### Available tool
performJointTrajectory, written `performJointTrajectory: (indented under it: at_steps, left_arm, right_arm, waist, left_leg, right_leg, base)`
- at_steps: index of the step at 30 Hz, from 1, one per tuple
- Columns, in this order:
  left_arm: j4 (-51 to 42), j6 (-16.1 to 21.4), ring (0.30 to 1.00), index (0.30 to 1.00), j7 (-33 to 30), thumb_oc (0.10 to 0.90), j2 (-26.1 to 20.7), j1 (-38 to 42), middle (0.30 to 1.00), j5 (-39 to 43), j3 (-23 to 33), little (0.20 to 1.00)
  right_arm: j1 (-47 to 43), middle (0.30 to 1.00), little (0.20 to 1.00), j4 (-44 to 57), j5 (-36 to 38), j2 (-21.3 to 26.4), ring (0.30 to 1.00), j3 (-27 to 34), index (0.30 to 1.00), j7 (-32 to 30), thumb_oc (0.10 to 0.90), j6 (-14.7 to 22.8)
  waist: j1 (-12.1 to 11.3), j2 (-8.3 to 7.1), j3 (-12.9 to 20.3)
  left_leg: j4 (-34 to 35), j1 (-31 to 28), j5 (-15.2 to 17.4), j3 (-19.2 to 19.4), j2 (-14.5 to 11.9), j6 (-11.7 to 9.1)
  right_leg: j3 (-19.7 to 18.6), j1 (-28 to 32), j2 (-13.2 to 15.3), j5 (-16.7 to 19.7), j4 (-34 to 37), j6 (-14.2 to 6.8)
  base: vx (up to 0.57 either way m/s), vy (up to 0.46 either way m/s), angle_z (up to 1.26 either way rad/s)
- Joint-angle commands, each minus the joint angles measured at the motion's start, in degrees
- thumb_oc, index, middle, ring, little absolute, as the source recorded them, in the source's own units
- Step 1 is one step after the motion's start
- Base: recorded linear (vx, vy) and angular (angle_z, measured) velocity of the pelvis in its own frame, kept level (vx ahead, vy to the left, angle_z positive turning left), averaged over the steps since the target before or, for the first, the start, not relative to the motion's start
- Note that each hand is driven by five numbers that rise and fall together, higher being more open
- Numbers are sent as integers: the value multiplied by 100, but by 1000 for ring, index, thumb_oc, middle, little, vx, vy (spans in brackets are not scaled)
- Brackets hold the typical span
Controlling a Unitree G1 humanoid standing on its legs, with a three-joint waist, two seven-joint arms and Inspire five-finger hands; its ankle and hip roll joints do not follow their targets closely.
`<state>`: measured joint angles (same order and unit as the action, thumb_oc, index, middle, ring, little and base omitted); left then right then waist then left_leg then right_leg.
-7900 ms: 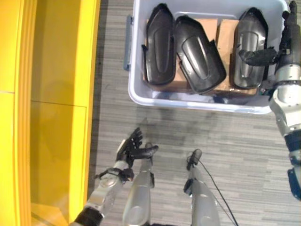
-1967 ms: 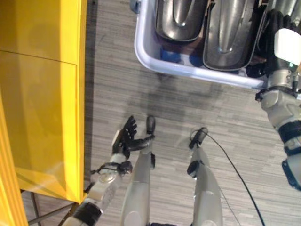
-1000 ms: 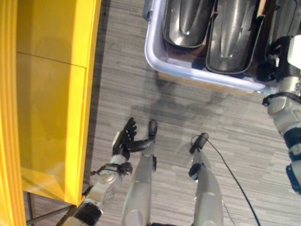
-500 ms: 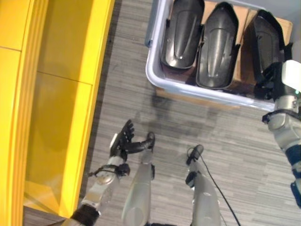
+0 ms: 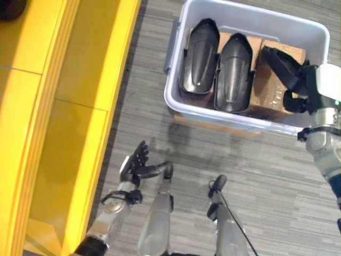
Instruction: Move parts from the plastic box to the shelf.
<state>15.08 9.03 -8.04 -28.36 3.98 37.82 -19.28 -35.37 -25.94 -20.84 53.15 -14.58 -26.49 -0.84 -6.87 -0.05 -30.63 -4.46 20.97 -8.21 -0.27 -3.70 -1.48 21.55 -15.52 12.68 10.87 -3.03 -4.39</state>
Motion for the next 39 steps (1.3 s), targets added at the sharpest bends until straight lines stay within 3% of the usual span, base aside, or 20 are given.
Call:
performJointTrajectory:
  at_steps: [1,14,24,32,39]
  left_arm:
    - [-269,244,1000,1000,193,900,2,-256,1000,-143,60,1000]
    - [-282,-8,1000,1000,442,900,107,-839,1000,-375,457,1000]
    - [-257,-103,1000,1000,563,900,267,-1204,1000,-566,772,1000]
    - [-182,-92,1000,1000,481,900,479,-1459,1000,-589,1073,1000]
    - [-182,-54,1000,1000,347,900,695,-1623,1000,-407,1206,1000]
  right_arm:
    - [-121,300,300,431,-299,764,300,541,300,-382,400,164]
    - [1297,300,300,1614,-658,380,300,1474,300,-66,400,340]
    - [2078,300,300,2232,-821,138,300,1895,300,290,400,478]
    - [1888,300,300,2538,-789,-235,300,1372,300,595,400,678]
    - [1098,300,300,2538,-542,-602,300,605,300,664,400,835]
  waist:
    - [-26,-157,849]
    - [76,-269,1663]
    - [121,-265,2271]
    - [52,-249,2541]
    - [-150,-247,2493]
  left_leg:
    - [250,-172,20,-3,-111,-58]
    - [497,-903,117,57,-137,-38]
    - [919,-1418,58,185,-208,-113]
    - [886,-1790,113,332,-423,-146]
    - [739,-1810,-161,273,-850,-384]
  right_leg:
    - [16,226,183,-811,-656,-401]
    - [45,961,117,-811,-240,-474]
    - [40,1422,-7,-766,131,-512]
    - [-161,1620,-195,-1022,49,-384]
    - [-226,1754,-651,-1295,74,-98]
  base:
    - [46,-5,1]
    - [35,-12,-1]
    - [34,-19,-4]
    - [4,-63,-11]
    - [-66,-169,-14]
